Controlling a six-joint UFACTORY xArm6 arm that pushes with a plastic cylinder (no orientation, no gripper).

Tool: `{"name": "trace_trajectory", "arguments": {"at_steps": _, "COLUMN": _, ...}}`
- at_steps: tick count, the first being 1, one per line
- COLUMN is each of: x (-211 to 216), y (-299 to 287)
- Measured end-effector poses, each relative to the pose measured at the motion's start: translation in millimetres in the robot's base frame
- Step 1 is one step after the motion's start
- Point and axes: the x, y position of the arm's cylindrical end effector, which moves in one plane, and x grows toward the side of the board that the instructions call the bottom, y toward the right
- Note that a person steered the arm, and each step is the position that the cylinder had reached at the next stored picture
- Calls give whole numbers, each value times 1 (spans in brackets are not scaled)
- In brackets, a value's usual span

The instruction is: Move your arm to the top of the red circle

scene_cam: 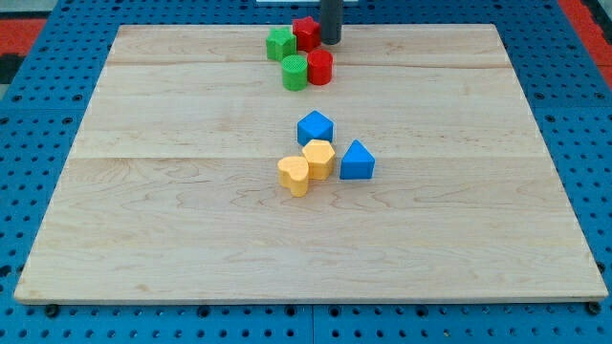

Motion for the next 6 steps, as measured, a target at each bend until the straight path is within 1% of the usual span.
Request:
{"name": "trace_trajectory", "arguments": {"at_steps": 1, "x": -18, "y": 3}}
{"name": "trace_trajectory", "arguments": {"at_steps": 3, "x": -6, "y": -149}}
{"name": "trace_trajectory", "arguments": {"at_steps": 4, "x": -3, "y": -177}}
{"name": "trace_trajectory", "arguments": {"at_steps": 5, "x": -19, "y": -150}}
{"name": "trace_trajectory", "arguments": {"at_steps": 6, "x": -19, "y": -133}}
